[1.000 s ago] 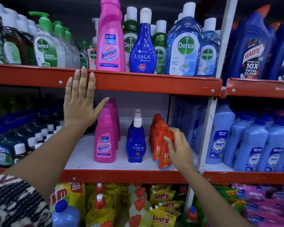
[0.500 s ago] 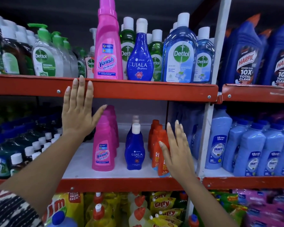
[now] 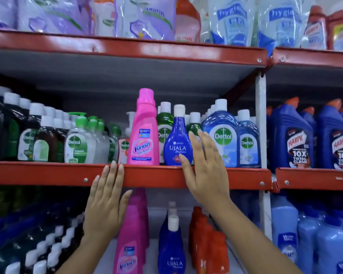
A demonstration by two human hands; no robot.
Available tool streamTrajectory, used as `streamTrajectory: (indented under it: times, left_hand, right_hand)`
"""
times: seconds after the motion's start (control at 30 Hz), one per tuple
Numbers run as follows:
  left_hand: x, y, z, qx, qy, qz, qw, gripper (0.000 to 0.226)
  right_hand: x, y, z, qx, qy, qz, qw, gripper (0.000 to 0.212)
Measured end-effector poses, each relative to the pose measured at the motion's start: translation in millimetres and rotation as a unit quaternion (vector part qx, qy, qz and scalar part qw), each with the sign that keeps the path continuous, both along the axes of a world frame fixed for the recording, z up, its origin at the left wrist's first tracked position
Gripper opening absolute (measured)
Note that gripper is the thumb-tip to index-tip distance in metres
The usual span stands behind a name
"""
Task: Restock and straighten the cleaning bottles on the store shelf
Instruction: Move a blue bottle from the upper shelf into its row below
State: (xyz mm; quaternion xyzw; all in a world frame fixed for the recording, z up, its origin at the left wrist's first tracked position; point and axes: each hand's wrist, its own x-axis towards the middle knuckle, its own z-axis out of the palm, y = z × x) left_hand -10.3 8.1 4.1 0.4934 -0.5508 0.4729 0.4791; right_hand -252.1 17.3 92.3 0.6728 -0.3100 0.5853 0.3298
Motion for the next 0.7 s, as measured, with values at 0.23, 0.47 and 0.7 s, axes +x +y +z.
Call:
streamTrajectory:
  times: [0.23, 0.47, 0.7]
  left_hand:
    - [-2, 4, 4, 0.010, 0.003, 0.000, 1.000, 0.063]
    - [0, 0, 4, -0.011, -0.002, 0.006, 1.000, 0.061]
    - [5, -8, 0, -0.019, -0.012, 0.009, 1.000, 0.059]
  right_hand:
    - [31, -9, 71, 0.057, -0.028, 0.026, 0.998, 0.059]
    - [45, -22, 113, 0.123, -0.077, 0.011, 0.989, 0.062]
    - [42, -23, 110, 0.165, -0.082, 0.004, 0.983, 0.043]
